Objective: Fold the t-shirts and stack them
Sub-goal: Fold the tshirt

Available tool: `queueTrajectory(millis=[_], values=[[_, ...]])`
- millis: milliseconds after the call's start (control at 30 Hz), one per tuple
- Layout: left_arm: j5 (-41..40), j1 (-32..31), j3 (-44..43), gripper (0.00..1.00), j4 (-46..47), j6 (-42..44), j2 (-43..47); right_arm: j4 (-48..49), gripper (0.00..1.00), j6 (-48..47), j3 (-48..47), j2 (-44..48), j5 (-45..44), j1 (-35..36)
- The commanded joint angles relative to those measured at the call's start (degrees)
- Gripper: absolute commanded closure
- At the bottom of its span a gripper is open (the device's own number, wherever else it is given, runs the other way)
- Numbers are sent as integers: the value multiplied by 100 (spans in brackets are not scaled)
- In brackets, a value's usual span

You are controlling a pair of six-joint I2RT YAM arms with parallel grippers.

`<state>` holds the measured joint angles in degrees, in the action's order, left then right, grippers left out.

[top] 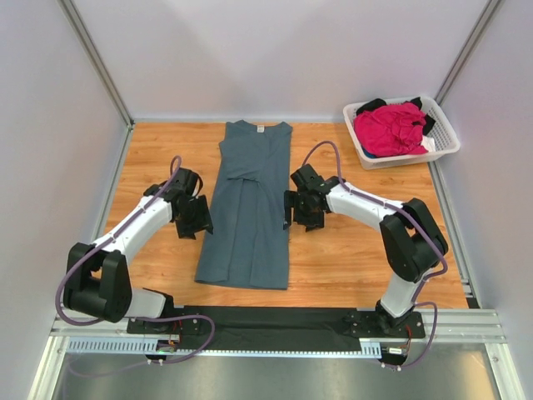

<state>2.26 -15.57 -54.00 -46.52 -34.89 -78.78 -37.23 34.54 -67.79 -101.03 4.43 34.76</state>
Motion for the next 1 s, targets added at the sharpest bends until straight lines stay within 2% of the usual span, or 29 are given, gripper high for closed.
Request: queueTrajectory(millis=[0,133,333,467,633,733,900,967], values=[[2,54,363,38,249,-228,276,559,27,307,-42,497,-170,57],[-182,54,627,40,267,-413,293,664,35,316,20,278,-241,57],[-217,54,873,41,319,-597,329,1016,46,465,73,14,145,66],[-209,54,1013,43,433,-624,258,1078,48,509,38,-65,138,101],[-130,54,1172,46,653,-650,39,990,56,448,-67,-381,41,101],[-42,54,1216,48,723,-668,-32,990,67,430,-103,-522,58,101],[178,54,1304,51,890,-659,-40,990,79,413,-94,-637,50,101],[196,54,1322,52,908,-650,-67,1007,88,421,-68,-654,58,101]])
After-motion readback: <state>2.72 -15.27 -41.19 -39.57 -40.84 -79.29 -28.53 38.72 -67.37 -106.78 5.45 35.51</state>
